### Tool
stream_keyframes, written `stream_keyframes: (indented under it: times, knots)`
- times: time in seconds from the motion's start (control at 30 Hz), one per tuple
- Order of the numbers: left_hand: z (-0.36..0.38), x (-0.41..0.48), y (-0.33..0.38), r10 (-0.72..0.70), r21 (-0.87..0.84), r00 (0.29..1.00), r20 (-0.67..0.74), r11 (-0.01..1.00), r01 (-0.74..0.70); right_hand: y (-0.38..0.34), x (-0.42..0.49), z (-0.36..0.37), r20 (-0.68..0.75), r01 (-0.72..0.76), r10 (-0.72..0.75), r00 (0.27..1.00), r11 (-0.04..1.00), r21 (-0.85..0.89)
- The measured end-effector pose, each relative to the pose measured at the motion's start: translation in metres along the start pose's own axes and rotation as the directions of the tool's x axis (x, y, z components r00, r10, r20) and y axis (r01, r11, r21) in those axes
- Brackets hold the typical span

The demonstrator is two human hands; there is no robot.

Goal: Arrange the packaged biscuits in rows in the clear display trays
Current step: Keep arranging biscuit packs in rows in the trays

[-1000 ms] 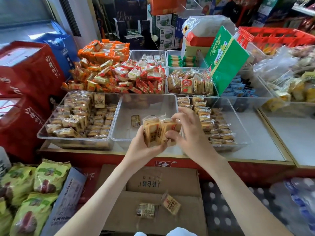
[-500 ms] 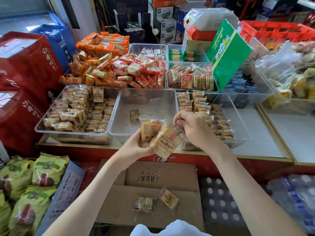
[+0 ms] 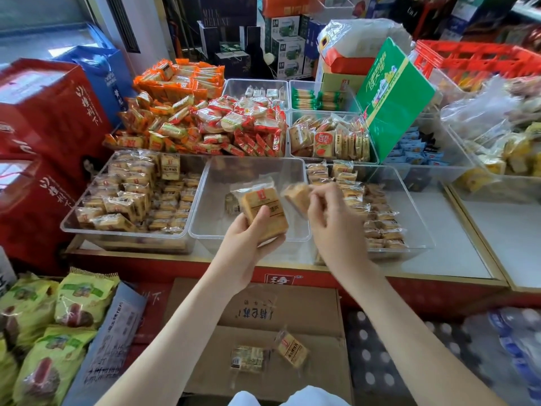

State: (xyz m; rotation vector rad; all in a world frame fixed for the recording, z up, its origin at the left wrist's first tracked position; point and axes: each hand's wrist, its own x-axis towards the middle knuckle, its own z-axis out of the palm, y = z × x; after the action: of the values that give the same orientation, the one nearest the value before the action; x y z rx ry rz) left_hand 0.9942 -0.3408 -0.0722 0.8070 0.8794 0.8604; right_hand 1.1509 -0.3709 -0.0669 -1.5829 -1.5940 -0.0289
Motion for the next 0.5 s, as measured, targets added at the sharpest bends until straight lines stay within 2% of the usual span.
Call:
stream_keyframes:
  times: [0.07, 0.17, 0.3, 0.4, 0.5]
  knots:
    - [0.007, 0.000, 0.004, 0.048, -0.087, 0.998, 0.040, 0.995, -0.044, -0.005, -0.010, 0.015, 0.049, 0.081, -0.081, 0.996, 0.997, 0.006]
    - [0.005, 0.003, 0.006, 0.116, -0.160, 0.993, 0.020, 0.981, -0.111, -0.006, -0.019, 0.025, 0.042, 0.127, -0.129, 0.991, 0.991, 0.041]
    - [0.002, 0.006, 0.003, 0.152, -0.187, 0.988, 0.015, 0.971, -0.147, -0.007, -0.025, 0.031, 0.052, 0.131, -0.140, 0.989, 0.980, 0.150]
    - [0.002, 0.006, 0.003, 0.152, -0.210, 0.988, 0.010, 0.967, -0.147, -0.007, -0.024, 0.034, 0.029, 0.167, -0.171, 0.985, 0.979, 0.117]
    - [0.001, 0.006, 0.005, 0.143, -0.206, 0.990, 0.011, 0.969, -0.138, -0.006, -0.022, 0.036, 0.075, 0.174, -0.186, 0.980, 0.975, 0.138]
